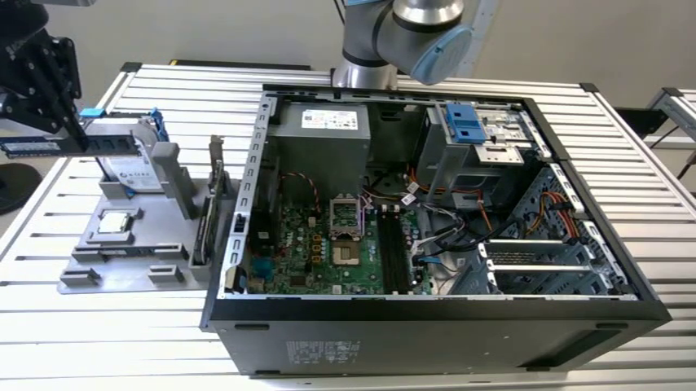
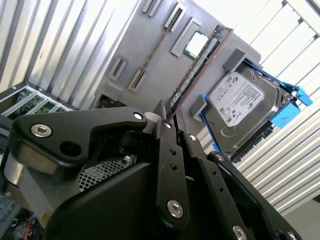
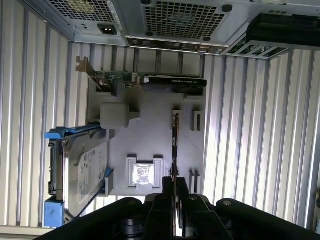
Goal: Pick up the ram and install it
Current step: 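Pick up the ram and move it above insertion slot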
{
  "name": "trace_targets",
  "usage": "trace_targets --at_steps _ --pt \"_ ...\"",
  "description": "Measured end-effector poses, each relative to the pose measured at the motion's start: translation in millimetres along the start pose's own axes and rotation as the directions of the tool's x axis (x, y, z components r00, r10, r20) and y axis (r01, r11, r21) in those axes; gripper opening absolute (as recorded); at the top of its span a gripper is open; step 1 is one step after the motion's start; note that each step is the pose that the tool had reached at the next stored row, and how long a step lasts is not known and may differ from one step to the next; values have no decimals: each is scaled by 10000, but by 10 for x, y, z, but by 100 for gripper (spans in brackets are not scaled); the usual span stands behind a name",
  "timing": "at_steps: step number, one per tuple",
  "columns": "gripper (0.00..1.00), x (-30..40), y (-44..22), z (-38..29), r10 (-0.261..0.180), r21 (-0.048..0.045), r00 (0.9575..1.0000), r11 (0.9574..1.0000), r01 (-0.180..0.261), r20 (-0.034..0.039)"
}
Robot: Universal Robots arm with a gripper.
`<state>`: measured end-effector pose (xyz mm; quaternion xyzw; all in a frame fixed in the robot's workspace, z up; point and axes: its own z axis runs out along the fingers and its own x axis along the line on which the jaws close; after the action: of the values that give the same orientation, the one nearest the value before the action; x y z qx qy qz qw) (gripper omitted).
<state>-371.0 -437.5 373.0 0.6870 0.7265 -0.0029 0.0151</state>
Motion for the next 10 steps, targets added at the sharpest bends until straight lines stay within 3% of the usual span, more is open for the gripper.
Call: trace_targets --at_steps 10 --pt "0 -1 1 -36 0 -1 10000 10000 0 1"
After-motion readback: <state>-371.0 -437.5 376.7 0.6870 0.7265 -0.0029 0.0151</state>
